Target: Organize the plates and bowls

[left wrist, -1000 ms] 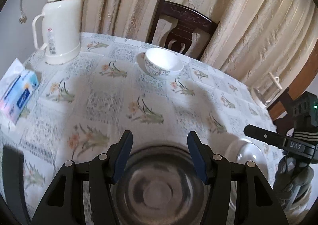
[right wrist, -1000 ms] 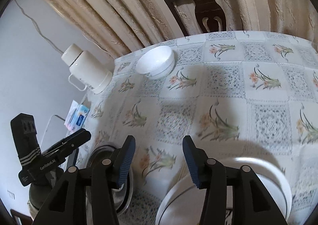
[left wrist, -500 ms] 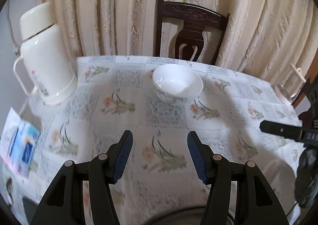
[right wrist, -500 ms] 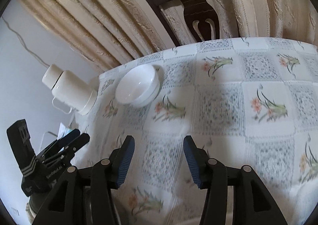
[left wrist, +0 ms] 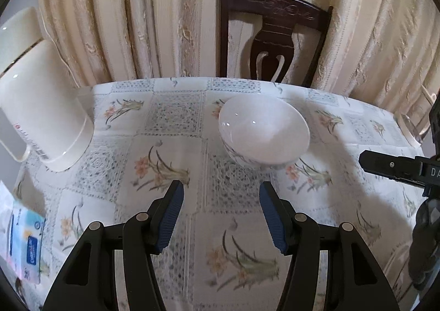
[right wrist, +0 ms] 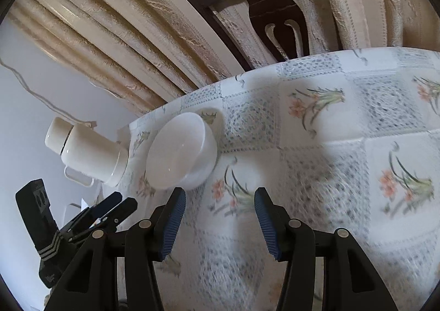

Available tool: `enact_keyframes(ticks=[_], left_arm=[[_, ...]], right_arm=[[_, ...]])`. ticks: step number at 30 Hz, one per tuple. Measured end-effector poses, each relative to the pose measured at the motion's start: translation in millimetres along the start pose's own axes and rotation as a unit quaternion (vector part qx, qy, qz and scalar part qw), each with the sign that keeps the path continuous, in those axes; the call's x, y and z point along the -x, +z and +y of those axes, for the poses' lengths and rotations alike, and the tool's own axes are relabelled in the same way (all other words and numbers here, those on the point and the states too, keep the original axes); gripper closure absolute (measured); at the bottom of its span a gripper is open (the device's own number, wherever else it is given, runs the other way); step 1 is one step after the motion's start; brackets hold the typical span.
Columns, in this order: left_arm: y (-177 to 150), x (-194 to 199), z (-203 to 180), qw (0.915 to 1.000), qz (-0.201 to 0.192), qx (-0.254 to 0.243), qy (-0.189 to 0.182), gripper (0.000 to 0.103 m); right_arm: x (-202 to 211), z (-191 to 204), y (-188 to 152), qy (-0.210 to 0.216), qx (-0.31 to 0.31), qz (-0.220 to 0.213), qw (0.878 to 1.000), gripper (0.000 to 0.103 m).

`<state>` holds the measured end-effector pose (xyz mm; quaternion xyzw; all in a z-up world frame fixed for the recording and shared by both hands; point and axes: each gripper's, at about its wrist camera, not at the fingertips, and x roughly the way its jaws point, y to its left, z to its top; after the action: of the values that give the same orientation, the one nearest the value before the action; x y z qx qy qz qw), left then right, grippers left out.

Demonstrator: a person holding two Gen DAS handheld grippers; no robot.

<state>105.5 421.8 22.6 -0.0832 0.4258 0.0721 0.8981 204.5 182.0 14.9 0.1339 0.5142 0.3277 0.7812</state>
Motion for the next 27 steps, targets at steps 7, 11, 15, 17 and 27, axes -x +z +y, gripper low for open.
enact_keyframes(ticks=[7,11,15,17,27], left_arm=[[20.3,-28.1,1.1,0.9996,0.014,0.018,-0.017,0.045],[32.3,-45.7,5.4,0.9978,0.025,0.040,-0.047,0.045],[43.3,-62.1,8.9,0.9956,0.033,0.061,-0.062,0.045],[46.5,-70.4,9.1,0.9949,0.038,0.065,-0.067,0.045],[48.1,-96.1,13.9,0.9920,0.061,0.074,-0.082,0.073]], right_arm=[[-29.2,1.7,13.6,0.001,-0.004,0.012,1.000,0.048],[-42.2,0.8,17.6,-0.002,-0.005,0.019,1.000,0.048],[-45.7,-0.4,22.9,0.004,-0.009,0.016,1.000,0.047],[-48.1,-0.1,26.6,0.006,-0.011,0.016,1.000,0.047],[-72.5,14.1,31.5,0.030,0.004,0.042,0.999,0.059]])
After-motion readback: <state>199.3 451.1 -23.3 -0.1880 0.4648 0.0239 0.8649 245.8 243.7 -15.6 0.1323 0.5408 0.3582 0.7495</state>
